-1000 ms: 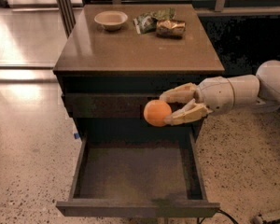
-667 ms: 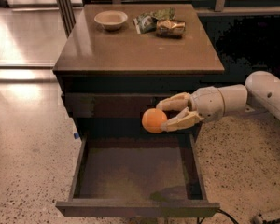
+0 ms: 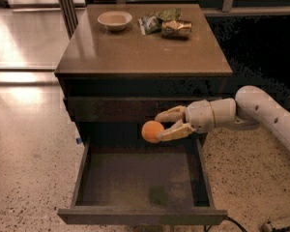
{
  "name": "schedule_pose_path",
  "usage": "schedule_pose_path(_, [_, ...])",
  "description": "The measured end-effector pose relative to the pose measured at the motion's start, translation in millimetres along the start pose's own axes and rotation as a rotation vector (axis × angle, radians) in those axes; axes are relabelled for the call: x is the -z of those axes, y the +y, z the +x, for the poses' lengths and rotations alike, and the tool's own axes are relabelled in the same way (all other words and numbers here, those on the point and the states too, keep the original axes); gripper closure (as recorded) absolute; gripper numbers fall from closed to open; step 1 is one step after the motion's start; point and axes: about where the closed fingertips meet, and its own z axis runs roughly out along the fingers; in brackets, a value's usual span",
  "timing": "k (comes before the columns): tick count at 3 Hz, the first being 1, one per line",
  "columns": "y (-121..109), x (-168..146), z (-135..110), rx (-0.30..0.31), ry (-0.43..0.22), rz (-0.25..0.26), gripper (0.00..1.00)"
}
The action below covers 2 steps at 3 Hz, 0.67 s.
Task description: Place orange into middle drawer
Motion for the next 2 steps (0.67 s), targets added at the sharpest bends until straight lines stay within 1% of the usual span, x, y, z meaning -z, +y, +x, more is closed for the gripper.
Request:
schedule_pose_path(1, [-6.5, -5.1, 33.1, -0.027, 0.083, 0.059, 1.0])
schedule_pose_path(2, [-1.0, -8.8, 59.5, -0.065, 0.125, 0.098, 1.0])
